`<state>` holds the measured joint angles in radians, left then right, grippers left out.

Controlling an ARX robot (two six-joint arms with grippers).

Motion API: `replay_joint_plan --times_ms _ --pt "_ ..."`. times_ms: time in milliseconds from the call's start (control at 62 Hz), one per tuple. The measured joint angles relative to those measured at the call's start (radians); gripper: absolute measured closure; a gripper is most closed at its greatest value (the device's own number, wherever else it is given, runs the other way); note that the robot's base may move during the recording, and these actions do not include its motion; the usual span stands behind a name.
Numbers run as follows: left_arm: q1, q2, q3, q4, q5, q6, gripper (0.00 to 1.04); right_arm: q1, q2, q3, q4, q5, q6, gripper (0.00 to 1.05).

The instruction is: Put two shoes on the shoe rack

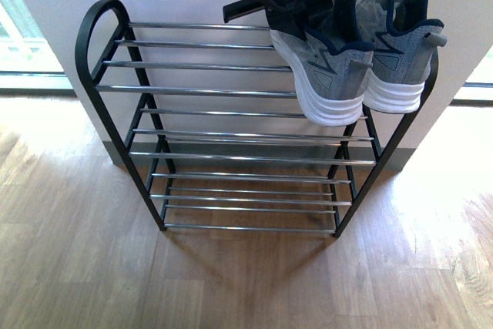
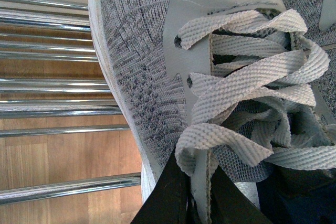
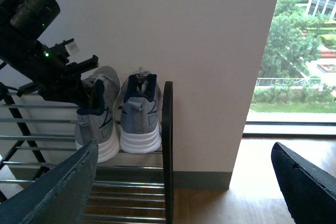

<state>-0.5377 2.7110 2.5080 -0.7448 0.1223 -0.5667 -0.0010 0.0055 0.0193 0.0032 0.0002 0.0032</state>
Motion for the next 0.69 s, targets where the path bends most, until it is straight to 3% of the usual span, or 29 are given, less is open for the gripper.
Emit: replay_joint_plan --times_ms 161,484,693 --pt "-0.001 0.000 -0.002 0.014 -0.005 0.006 1.03 0.000 0.000 0.000 0.000 0.000 0.000 0.09" --pt "-0.002 -0.129 -0.162 0.112 0.055 -0.019 0.46 0.000 0.000 0.000 0.000 0.000 0.000 0.09" --pt "0.006 -0.332 -0.371 0.157 -0.005 -0.024 0.12 0.000 0.000 0.000 0.000 0.000 0.000 0.09"
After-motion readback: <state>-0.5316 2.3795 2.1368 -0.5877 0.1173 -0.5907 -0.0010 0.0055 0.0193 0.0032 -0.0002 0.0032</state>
